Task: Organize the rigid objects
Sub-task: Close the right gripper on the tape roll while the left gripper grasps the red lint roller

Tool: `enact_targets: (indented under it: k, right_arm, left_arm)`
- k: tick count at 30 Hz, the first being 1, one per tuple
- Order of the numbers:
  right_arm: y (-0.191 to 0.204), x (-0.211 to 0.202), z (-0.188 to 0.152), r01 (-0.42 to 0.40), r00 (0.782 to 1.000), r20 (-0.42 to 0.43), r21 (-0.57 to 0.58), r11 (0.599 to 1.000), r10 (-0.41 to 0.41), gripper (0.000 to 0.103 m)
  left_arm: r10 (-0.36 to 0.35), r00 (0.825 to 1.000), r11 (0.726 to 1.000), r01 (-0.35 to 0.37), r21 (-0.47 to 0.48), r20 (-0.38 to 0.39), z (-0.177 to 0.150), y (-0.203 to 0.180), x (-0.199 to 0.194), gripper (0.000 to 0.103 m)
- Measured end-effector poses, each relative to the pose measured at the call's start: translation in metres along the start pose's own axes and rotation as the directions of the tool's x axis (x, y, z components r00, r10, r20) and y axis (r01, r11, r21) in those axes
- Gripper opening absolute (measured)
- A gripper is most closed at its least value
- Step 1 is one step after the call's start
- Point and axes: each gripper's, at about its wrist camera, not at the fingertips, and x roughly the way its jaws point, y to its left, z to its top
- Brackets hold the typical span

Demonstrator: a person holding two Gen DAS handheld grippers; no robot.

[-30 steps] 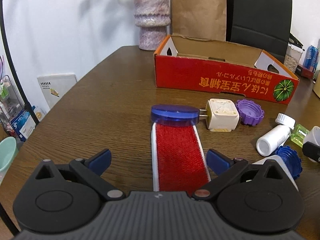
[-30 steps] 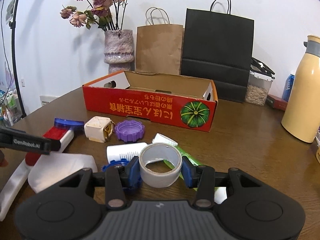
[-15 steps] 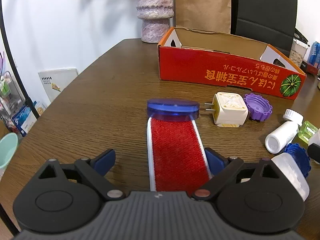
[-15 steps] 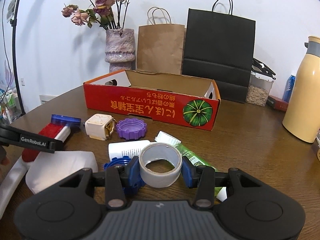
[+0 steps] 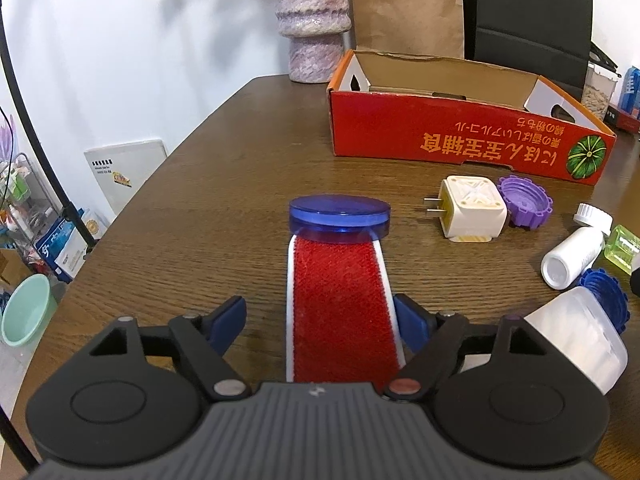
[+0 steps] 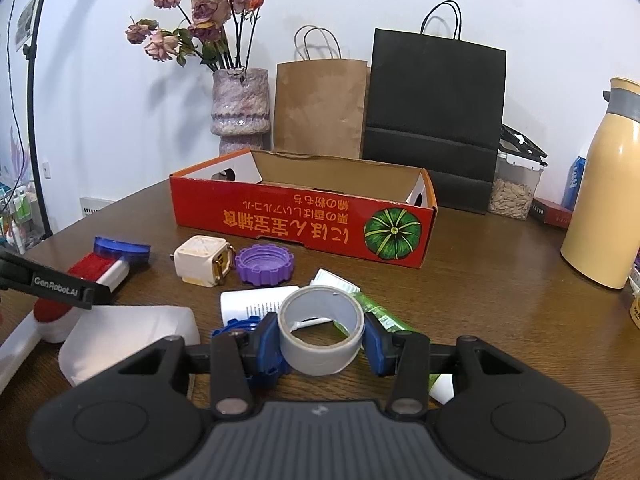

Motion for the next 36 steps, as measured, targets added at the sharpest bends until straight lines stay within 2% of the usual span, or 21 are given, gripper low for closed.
enact_targets:
  k: [4, 9, 10, 11, 12, 22, 24, 26, 31, 33, 36]
  right_arm:
    - [0.0, -0.004, -0.001, 0.001, 1.0, 0.012, 0.003, 1.0, -0.001, 0.043]
    - [-0.001, -0.008, -0.002, -0.001, 1.0, 0.023, 0.012, 1.0, 0.0, 0.043]
    - [-0.001, -0.009, -0.002, -0.001, 1.0, 0.025, 0.012, 1.0, 0.001, 0.043]
    - [0.0, -0.01, -0.002, -0.001, 1.0, 0.026, 0.012, 1.0, 0.001, 0.043]
    - [-0.001, -0.011, -0.002, -0.001, 1.0, 0.028, 0.013, 1.0, 0.001, 0.043]
    - [-0.001, -0.019, -0.008, -0.001, 0.999, 0.035, 0.027, 1.0, 0.0, 0.043]
    - [-0.001, -0.02, -0.009, 0.0, 0.999, 0.034, 0.028, 1.0, -0.001, 0.043]
    - [0.0, -0.021, -0.01, 0.002, 0.999, 0.033, 0.026, 1.0, -0.003, 0.043]
    - [0.002, -0.022, -0.011, 0.009, 0.999, 0.034, 0.022, 1.0, -0.01, 0.043]
    - [0.002, -0.022, -0.012, 0.011, 0.999, 0.033, 0.023, 1.0, -0.012, 0.043]
    - [0.002, -0.023, -0.011, 0.014, 0.999, 0.032, 0.023, 1.0, -0.014, 0.043]
  left_arm:
    - [-0.006, 1.0, 1.0, 0.006, 0.009, -0.009, -0.003, -0.002, -0.005, 0.077]
    - [-0.02, 1.0, 1.0, 0.02, -0.017, -0.017, -0.009, -0.002, -0.009, 0.077]
    - [-0.029, 0.999, 0.999, 0.028, -0.028, -0.018, -0.01, -0.002, -0.009, 0.072]
    - [-0.045, 0.999, 0.998, 0.044, -0.044, -0.017, -0.011, -0.001, -0.01, 0.058]
    - [-0.056, 0.998, 0.997, 0.055, -0.054, -0.019, -0.011, -0.001, -0.01, 0.057]
    - [-0.032, 0.999, 0.998, 0.033, -0.051, 0.015, -0.022, 0.006, -0.018, 0.057]
    - [-0.02, 1.0, 0.999, 0.021, -0.031, 0.01, -0.023, 0.006, -0.018, 0.058]
    - [0.006, 1.0, 1.0, -0.006, -0.027, 0.012, -0.025, 0.005, -0.019, 0.066]
    - [0.012, 0.999, 0.999, -0.011, -0.041, 0.03, -0.028, 0.005, -0.018, 0.066]
    - [0.002, 0.999, 0.999, -0.001, -0.043, 0.035, -0.028, 0.005, -0.018, 0.057]
    - [0.001, 0.999, 0.999, 0.001, -0.041, 0.041, -0.029, 0.004, -0.02, 0.056]
